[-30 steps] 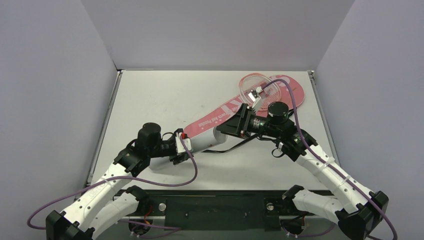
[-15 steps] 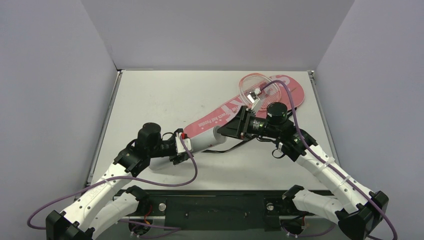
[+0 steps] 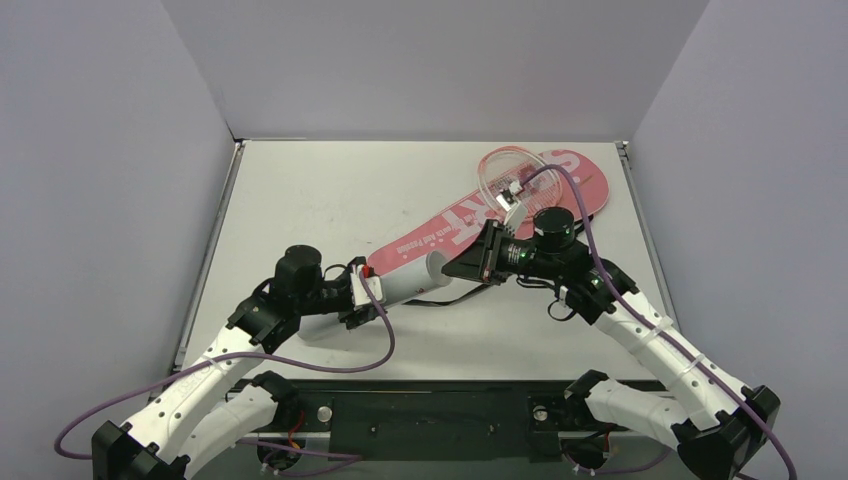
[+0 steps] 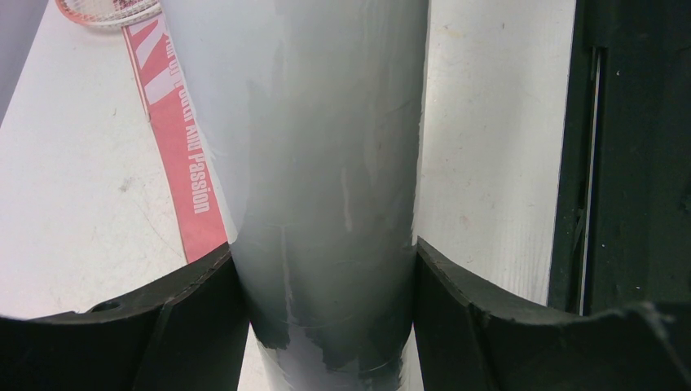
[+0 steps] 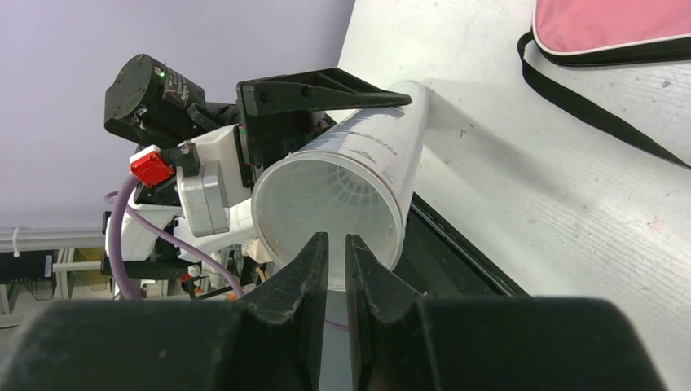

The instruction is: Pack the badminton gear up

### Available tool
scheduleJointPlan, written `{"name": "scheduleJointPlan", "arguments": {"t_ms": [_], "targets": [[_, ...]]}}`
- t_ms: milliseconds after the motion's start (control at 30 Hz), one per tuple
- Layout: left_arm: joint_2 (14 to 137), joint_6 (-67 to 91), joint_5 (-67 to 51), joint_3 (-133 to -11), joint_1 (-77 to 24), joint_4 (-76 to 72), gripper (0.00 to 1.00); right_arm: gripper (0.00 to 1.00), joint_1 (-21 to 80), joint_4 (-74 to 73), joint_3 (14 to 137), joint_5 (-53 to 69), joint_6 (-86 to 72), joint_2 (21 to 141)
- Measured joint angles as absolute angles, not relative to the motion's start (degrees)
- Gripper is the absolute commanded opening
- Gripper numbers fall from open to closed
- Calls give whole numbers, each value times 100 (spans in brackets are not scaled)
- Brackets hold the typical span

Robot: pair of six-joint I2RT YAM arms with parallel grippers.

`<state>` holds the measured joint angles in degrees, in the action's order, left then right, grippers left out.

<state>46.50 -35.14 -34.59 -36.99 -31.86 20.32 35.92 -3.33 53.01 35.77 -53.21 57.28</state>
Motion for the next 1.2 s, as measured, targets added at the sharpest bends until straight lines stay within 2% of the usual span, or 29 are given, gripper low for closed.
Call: {"name": "scheduleJointPlan", "arguments": {"t_ms": [233, 1200], "targets": [[4650, -3516, -3461, -3699, -3186, 2034, 0, 4, 3636, -473, 5516, 3448, -5172, 5948], [4678, -3653, -3433, -3699, -3148, 2300, 0, 3, 3938, -663, 5791, 3277, -4821, 6368]]}}
